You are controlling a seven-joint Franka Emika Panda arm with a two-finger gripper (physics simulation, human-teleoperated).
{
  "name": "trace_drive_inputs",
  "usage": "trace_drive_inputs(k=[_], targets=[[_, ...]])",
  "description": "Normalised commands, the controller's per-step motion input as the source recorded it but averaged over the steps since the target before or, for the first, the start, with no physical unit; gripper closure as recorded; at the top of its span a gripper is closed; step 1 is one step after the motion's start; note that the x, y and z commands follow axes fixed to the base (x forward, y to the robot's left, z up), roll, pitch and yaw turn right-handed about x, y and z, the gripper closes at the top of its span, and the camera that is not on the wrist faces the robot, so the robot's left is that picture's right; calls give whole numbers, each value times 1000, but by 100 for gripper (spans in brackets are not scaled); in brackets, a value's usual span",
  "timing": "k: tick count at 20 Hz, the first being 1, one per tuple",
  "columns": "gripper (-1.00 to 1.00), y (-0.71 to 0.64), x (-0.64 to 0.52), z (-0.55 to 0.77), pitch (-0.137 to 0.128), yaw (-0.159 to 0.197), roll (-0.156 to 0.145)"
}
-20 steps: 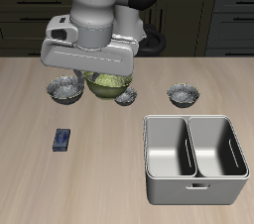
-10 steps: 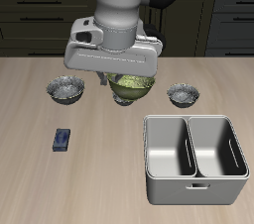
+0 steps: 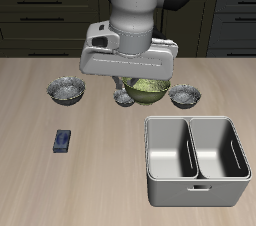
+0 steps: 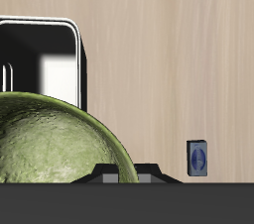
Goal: Place the green bowl in the right side of the drainer
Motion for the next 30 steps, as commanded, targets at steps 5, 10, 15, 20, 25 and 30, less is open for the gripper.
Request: trace_drive_inputs(k=[5,10,15,20,25,30], targets=[[100,288,42,-98,11,8,29],[100,147,30,-131,25,-3,17],[100,49,5,-69,10,3,-1],[100,49,27,-118,14,6,-3],[100,-45,-7,-90,14,7,-18],[100,33,-7,-111,15,17,-3]])
